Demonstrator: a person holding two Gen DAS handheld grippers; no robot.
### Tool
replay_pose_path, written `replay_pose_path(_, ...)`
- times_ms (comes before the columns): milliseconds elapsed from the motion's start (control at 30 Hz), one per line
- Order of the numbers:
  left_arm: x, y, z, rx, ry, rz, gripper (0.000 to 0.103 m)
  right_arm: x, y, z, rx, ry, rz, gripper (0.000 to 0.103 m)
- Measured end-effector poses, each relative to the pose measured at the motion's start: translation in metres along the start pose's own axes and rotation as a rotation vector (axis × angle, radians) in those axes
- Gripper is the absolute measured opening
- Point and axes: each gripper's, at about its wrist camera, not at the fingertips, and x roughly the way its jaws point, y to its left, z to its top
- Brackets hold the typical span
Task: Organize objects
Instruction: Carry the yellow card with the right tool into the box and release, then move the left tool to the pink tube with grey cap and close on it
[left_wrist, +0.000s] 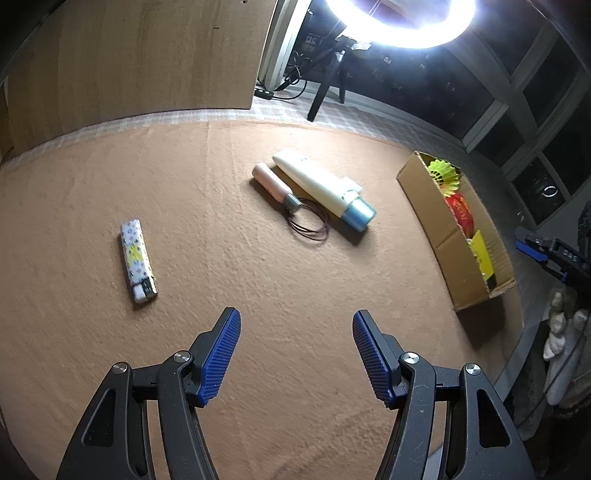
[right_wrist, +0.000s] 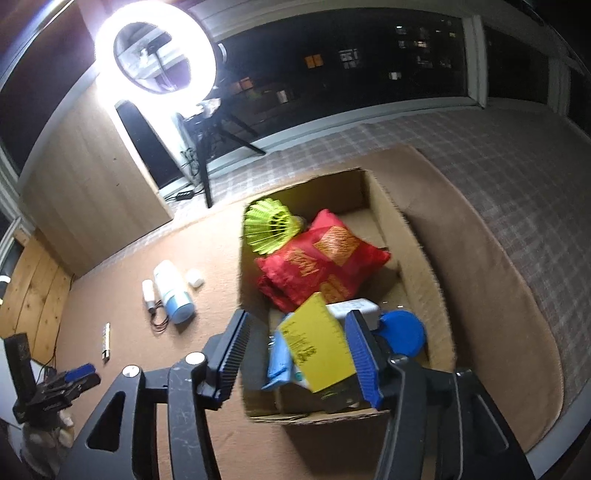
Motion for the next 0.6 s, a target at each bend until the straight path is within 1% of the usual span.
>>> replay_pose_path(133,0.005,0.006,0.014,0.007,-0.011,0.028,0.067,0.003,0.02,-0.001,-0.037,0.011,0.017,0.059)
replay_pose_path(300,0.017,0.012,0.038,0.0,-0.018,0.052,0.067,0.016,0.049,-0.006,-0.086,0.059,0.067,0.059)
replay_pose_path(600,0.056,0.022,0.081,-0.075,-0.012,0.064,0.068,0.048,0.085,-0.021,-0.106,0.14,0.119,0.059)
